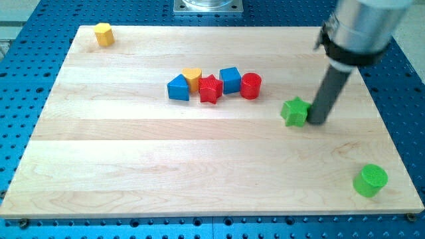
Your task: Push the green star above the red circle
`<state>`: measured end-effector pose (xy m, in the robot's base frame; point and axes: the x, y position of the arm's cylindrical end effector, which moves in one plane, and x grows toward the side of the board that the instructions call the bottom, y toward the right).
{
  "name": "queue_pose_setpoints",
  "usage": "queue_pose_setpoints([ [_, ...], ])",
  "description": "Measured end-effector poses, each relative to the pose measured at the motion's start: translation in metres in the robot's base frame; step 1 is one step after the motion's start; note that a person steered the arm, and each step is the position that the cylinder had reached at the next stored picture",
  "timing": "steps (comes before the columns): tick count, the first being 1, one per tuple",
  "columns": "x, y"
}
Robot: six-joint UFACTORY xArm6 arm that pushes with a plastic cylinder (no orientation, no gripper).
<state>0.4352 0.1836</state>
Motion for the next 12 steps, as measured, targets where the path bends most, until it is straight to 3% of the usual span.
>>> queue_pose_setpoints([
  [4,0.08,-0.064],
  [5,0.071,-0.087],
  [6,0.027,-0.038],
  [8,0.051,-0.052],
  [10,-0.082,-0.031],
  [11,-0.116,-0.043],
  [12,-0.068,0.006],
])
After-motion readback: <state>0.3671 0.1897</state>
